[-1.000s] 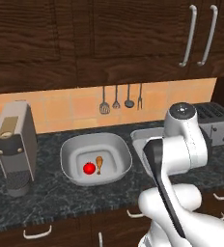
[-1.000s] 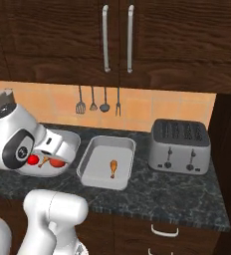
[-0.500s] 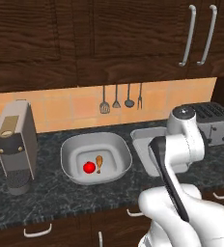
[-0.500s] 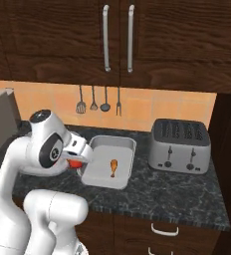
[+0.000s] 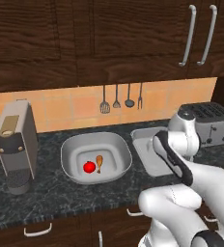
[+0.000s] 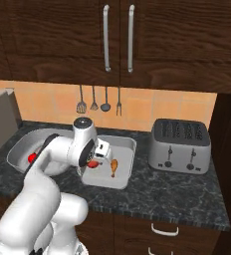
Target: Place one tomato and one chicken drumstick in each tupperware on the nearby counter, to pack two identical lunches.
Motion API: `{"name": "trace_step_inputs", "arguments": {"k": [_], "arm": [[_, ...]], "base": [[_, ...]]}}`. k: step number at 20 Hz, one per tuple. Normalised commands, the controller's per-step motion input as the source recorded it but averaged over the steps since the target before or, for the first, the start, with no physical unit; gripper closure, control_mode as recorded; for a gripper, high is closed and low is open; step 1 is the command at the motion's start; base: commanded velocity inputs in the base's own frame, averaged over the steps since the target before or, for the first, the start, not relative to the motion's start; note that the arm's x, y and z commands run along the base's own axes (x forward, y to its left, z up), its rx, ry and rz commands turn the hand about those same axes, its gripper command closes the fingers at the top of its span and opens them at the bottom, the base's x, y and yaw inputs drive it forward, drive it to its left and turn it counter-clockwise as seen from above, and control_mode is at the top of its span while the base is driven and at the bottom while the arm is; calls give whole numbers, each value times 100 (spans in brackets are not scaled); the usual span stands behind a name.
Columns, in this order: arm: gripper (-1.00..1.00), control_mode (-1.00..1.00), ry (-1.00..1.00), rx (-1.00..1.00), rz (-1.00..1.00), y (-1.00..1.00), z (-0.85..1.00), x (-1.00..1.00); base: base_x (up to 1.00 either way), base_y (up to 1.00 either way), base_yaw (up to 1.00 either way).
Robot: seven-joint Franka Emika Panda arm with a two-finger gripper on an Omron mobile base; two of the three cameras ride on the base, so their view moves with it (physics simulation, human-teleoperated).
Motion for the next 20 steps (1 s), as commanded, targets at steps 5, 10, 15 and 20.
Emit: {"name": "trace_step_inputs", "arguments": {"k": [5, 10, 15, 20], "arm": [[100, -100, 16, 5, 11, -10, -32, 99], [100, -100, 6, 3, 12, -13, -42, 83], [100, -100, 3, 0, 8, -21, -59, 29], [-100, -100, -3, 0, 3, -1, -24, -11]], "base": [[0, 0, 0], [0, 0, 0], [0, 0, 0], [0, 0, 0]]}}
